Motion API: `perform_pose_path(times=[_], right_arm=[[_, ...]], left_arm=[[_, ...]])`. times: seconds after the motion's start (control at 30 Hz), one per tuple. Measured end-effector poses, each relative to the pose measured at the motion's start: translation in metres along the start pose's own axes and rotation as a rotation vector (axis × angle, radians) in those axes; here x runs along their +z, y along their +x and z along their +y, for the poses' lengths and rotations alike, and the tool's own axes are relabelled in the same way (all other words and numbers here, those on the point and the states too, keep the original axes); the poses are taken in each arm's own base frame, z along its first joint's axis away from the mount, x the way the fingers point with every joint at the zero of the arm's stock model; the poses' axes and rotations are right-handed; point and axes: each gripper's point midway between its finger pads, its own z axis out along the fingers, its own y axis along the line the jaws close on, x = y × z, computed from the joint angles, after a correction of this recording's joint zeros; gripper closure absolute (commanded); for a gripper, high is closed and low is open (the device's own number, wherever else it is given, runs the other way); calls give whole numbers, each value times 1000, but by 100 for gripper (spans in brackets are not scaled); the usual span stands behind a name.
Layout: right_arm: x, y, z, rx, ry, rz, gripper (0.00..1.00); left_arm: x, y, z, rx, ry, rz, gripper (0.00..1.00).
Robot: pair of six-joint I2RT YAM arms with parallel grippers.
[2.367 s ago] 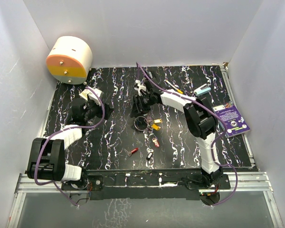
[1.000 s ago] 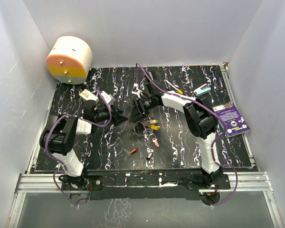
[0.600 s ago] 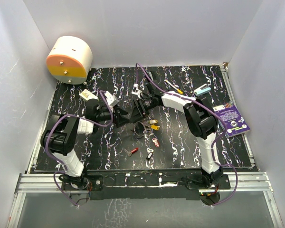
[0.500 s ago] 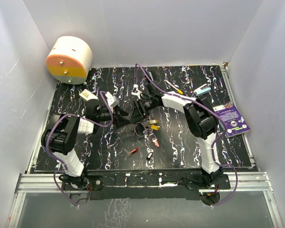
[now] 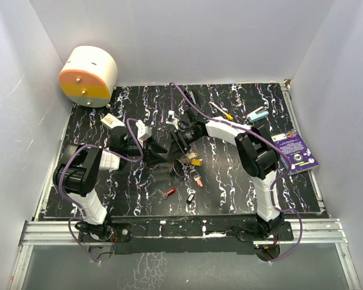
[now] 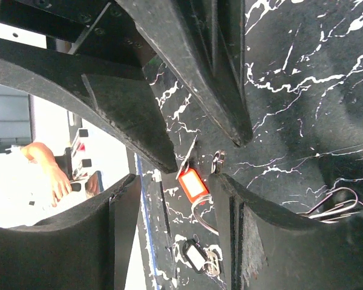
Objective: Put the keys on the keyring
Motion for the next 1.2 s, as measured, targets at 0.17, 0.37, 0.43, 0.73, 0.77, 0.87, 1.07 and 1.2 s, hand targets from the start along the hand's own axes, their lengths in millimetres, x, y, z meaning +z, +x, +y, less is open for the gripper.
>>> perform_pose_path(times=[0.17, 0.37, 0.43, 0.73, 0.77, 0.87, 1.07, 1.2], right_arm=[[2, 2, 8, -18, -7, 11, 45], [4, 4, 11, -27, -11, 20, 45], [5, 6, 12, -27, -12, 26, 45], [5, 7, 13, -32, -12, 30, 45], [5, 7, 13, -33, -11, 30, 45], [5, 6, 11, -38, -3, 28, 45], [2, 5, 10, -48, 5, 23, 45], [3, 6, 13, -50, -1, 29, 43]], left_arm=[[4, 8, -6, -14, 33, 17, 52], [8, 15, -8, -14, 59, 50, 63], [9, 17, -7, -9, 64, 60, 66], [7, 31, -12, -4, 93, 108, 92], [7, 31, -13, 0, 98, 114, 97], [7, 29, -14, 8, 137, 129, 100], [10, 34, -9, 57, 264, 156, 100], [10, 46, -19, 16, 353, 129, 100]])
